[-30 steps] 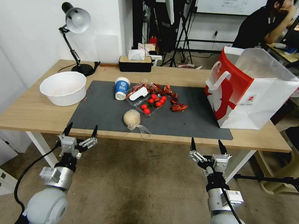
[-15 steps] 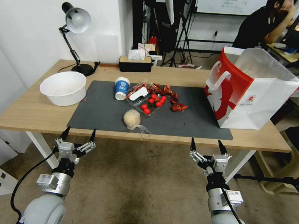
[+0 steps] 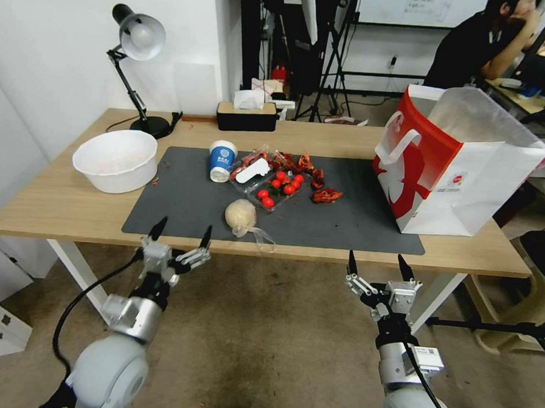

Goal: Pick up the trash from the table and place it into the takeout bag.

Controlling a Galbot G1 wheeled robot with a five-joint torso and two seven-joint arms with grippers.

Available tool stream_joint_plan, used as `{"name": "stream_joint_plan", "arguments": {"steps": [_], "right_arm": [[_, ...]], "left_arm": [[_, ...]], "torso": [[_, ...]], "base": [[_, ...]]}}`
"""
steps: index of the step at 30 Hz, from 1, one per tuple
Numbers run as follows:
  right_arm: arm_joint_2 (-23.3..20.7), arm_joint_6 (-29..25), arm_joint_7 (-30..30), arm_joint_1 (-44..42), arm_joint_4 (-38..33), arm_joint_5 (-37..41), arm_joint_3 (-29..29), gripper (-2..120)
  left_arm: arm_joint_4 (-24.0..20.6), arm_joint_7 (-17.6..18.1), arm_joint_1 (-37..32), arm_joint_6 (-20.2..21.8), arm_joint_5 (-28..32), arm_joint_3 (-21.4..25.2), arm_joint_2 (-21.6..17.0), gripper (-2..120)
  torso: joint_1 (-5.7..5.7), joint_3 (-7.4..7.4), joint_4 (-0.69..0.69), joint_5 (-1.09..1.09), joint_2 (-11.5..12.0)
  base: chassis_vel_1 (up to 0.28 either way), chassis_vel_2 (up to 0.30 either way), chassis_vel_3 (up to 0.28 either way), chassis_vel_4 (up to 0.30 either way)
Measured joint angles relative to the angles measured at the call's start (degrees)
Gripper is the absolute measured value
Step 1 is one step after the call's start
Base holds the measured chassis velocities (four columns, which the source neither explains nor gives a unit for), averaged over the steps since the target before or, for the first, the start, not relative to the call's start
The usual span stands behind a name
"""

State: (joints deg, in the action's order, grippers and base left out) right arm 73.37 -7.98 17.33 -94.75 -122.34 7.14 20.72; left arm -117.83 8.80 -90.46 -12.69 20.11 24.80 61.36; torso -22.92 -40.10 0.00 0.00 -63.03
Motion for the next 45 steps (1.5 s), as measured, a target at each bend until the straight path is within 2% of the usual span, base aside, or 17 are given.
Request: {"name": "stream_joint_plan", "arguments": {"steps": [2, 5, 7, 8, 9, 11, 12, 14, 16, 18, 19, 22, 24, 25, 31, 43, 45], "right_arm": [[0.0, 0.0, 0.0, 0.0, 0.0, 0.0, 0.0, 100], [0.0, 0.0, 0.0, 0.0, 0.0, 0.0, 0.0, 100], [0.1, 0.0, 0.0, 0.1, 0.0, 0.0, -0.1, 100], [0.1, 0.0, 0.0, 0.1, 0.0, 0.0, -0.1, 100], [0.1, 0.0, 0.0, 0.2, 0.0, 0.0, -0.2, 100], [0.2, 0.1, 0.0, 0.5, 0.1, 0.0, -0.3, 100], [0.2, 0.1, 0.0, 0.5, 0.1, 0.0, -0.3, 100], [0.4, 0.3, 0.0, 0.8, 0.2, -0.1, -0.5, 100], [0.4, 0.4, 0.0, 0.9, 0.2, -0.2, -0.6, 100], [0.7, 0.6, -0.1, 0.9, 0.2, -0.3, -0.7, 100], [0.7, 0.6, -0.1, 0.9, 0.2, -0.3, -0.7, 100], [0.8, 0.6, -0.1, 0.8, 0.1, -0.4, -0.5, 100], [0.8, 0.6, -0.1, 0.7, 0.1, -0.4, -0.4, 100], [0.8, 0.6, 0.0, 0.5, 0.0, -0.4, 0.0, 100], [0.9, 0.6, 0.0, 0.6, -0.1, -0.3, 0.2, 100], [1.0, 0.5, 0.0, 0.7, -0.1, -0.2, 0.2, 100], [1.0, 0.4, 0.1, 0.7, 0.0, -0.2, 0.3, 100]], "left_arm": [[-1.6, 0.1, 2.5, 2.8, 0.8, -2.4, -0.5, 100], [-1.9, 0.3, 3.2, 3.5, 1.0, -2.9, -0.7, 100], [-3.0, 0.7, 8.2, 7.1, 2.4, -5.0, -2.3, 100], [-3.0, 0.7, 8.2, 7.1, 2.4, -5.0, -2.3, 100], [-3.6, 0.7, 10.2, 8.8, 3.9, -5.7, -3.3, 100], [-5.0, 1.0, 13.0, 12.4, 8.6, -7.0, -5.0, 100], [-5.0, 1.0, 13.0, 12.4, 8.6, -7.0, -5.0, 100], [-5.8, 2.1, 17.1, 17.4, 15.4, -8.8, -7.4, 100], [-5.8, 2.4, 18.6, 18.8, 17.7, -9.4, -8.2, 100], [-4.8, 4.2, 24.0, 24.8, 26.0, -12.1, -10.1, 100], [-4.8, 4.2, 24.0, 24.8, 26.0, -12.1, -10.1, 100], [-1.0, 8.3, 32.3, 31.6, 33.3, -18.3, -11.0, 100], [-0.7, 8.6, 33.0, 32.0, 33.7, -18.8, -11.0, 100], [0.7, 9.7, 35.4, 33.9, 34.1, -20.4, -10.7, 100], [3.4, 13.2, 40.1, 38.1, 36.1, -24.3, -10.0, 100], [6.4, 14.9, 43.3, 40.3, 37.4, -27.8, -8.6, 100], [7.1, 15.0, 43.9, 40.4, 37.4, -28.3, -8.5, 93]], "torso": [[0.00, 0.00, -0.01, -0.01, 0.0], [0.00, 0.00, 0.01, 0.00, 0.0], [0.00, 0.00, -0.02, -0.01, 0.0], [0.00, 0.00, -0.02, -0.01, 0.0], [0.00, -0.01, -0.02, -0.01, 0.0], [-0.01, -0.01, 0.00, 0.00, 0.0], [-0.01, -0.01, 0.00, 0.00, 0.0], [0.00, -0.01, 0.00, 0.00, 0.0], [-0.01, -0.01, 0.00, -0.01, 0.0], [0.00, -0.01, 0.00, -0.01, 0.0], [0.00, -0.01, 0.00, -0.01, 0.0], [0.00, -0.01, -0.01, 0.00, 0.0], [0.00, -0.01, -0.02, -0.01, 0.0], [0.00, -0.01, -0.01, 0.00, 0.0], [0.00, -0.01, 0.00, 0.00, 0.0], [0.00, -0.01, 0.00, 0.00, 0.0], [-0.01, -0.01, 0.00, -0.01, 0.0]], "base": [[0.000, 0.000, 0.000, 0.000], [0.000, 0.000, 0.000, 0.000], [0.000, 0.000, 0.000, 0.000], [0.000, 0.000, 0.000, 0.000], [0.000, 0.000, 0.000, 0.000], [0.000, 0.000, 0.000, 0.000], [0.000, 0.000, 0.000, 0.000], [0.000, 0.000, 0.000, 0.000], [0.000, 0.000, 0.000, 0.000], [0.000, 0.000, 0.000, 0.000], [0.000, 0.000, 0.000, 0.000], [0.000, 0.000, 0.000, 0.000], [0.000, 0.000, 0.000, 0.000], [0.000, 0.000, 0.000, 0.000], [0.000, 0.000, 0.000, 0.000], [0.000, 0.000, 0.000, 0.000], [0.000, 0.000, 0.000, 0.000]]}}
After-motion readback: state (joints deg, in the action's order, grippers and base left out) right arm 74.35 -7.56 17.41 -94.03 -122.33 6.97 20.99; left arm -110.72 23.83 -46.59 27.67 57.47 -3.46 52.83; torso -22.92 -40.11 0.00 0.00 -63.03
